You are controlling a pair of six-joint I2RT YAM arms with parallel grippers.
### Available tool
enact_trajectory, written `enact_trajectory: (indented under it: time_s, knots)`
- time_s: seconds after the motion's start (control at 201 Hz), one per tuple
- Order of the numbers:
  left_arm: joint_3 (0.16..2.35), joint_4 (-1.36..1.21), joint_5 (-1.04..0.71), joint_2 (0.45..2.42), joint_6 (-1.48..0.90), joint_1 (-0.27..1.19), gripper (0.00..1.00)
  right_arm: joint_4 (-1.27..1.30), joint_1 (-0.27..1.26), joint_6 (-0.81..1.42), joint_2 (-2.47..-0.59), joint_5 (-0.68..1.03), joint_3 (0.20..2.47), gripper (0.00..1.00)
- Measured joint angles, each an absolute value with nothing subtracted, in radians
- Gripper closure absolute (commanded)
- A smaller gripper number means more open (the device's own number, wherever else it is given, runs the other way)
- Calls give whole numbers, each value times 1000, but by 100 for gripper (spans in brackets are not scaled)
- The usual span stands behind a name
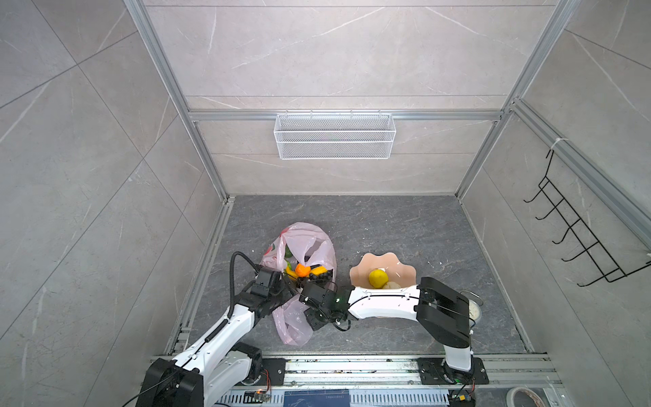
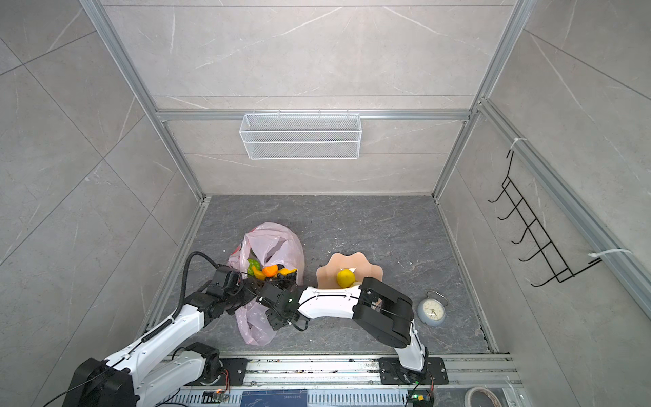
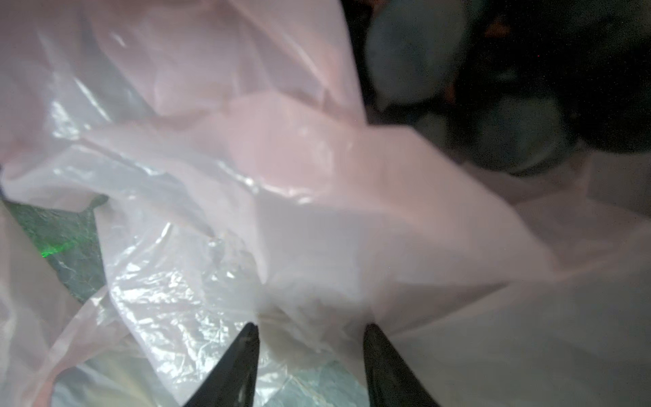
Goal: Take the fake fruits out of the plastic bag
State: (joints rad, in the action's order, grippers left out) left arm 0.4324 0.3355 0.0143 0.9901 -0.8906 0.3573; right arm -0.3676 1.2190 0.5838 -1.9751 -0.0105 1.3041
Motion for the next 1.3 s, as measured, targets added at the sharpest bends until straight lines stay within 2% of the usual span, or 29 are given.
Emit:
enact_trajectory:
  time_s: [0.06,0.095,0.254,0.368,0.578,0.762,0.946,1.305]
  knots:
    - [432,338,18,989,-895,357,58,-361,1223,583,-1975,-11,1304,49]
    - [432,342,23,987,-899,357,64,-361,1224,582,-1975,-11,1304,49]
    - [401,391,65,900,-908,353,73,-369,1212,573,-1940,-27,1305,47]
    - [353,440,94,810,-921,352,74,-387,1181,557,-1891,-31,1344,47]
    - [321,485,120,731,-935,347,74,-416,1129,527,-1900,-60,1547,46]
    - [322,485,123,747,-931,341,74,-469,1082,496,-2015,-91,1703,41]
    - [329,468,125,757,-912,338,71,-574,1068,469,-2137,-123,1809,41]
    - [421,411,98,879,-838,336,71,-640,985,401,-2168,-181,1848,46]
